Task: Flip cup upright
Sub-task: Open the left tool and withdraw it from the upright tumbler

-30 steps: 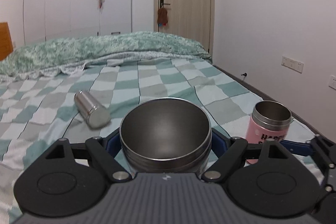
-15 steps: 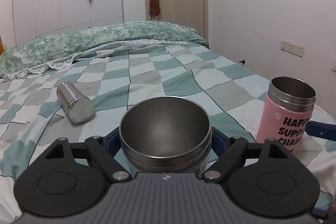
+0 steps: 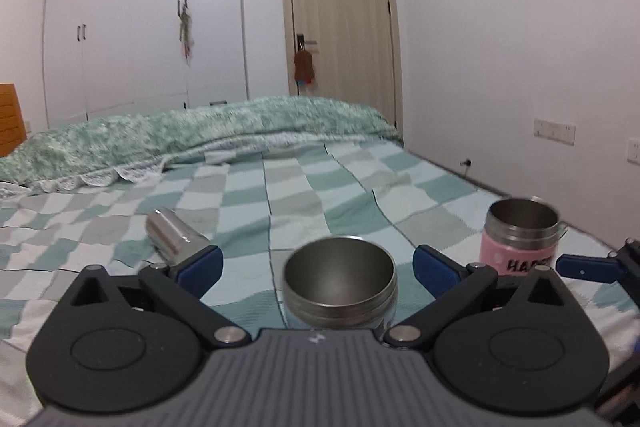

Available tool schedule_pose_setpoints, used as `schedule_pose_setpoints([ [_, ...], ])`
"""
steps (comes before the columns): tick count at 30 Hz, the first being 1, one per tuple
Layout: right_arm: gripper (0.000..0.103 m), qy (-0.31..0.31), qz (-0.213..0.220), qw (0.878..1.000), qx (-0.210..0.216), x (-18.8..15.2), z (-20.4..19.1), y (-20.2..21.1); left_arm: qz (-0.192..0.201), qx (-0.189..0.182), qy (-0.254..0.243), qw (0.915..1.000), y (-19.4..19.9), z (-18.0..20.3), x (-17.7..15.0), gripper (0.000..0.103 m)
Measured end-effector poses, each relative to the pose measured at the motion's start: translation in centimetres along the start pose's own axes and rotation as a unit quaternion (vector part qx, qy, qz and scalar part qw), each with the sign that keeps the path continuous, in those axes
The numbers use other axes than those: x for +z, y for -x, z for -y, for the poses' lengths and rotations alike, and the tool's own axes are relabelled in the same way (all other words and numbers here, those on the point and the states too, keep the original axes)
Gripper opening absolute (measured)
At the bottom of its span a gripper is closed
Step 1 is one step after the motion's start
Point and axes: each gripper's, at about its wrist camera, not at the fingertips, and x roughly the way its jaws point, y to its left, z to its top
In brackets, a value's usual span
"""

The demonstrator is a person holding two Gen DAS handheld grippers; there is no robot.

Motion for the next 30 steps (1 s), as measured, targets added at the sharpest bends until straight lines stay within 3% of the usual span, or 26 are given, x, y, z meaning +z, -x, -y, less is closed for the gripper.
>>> schedule_pose_setpoints([
  [6,0.103,-0.004,0.014,1.0,-0.008,0.7,-1.3,3.3,0.024,0.01,0.012,0.9996,6.3,-1.1,-0.8,0.103],
  [13,0.103,-0.004,0.022,0.999,-0.026,-0.5,-2.9,7.1,0.02,0.034,0.034,0.9987,10.8,-2.2,-5.7,0.103],
  [23,0.103,-0.006,0.037,0.997,-0.063,-3.8,-4.5,9.5,0.058,0.1,0.026,0.993,13.3,-1.6,-12.5,0.103],
  [30,0.103,-0.011,0.058,0.995,-0.081,-5.0,-4.5,9.8,0.083,0.121,0.043,0.9882,13.9,-1.4,-13.5,0.103],
])
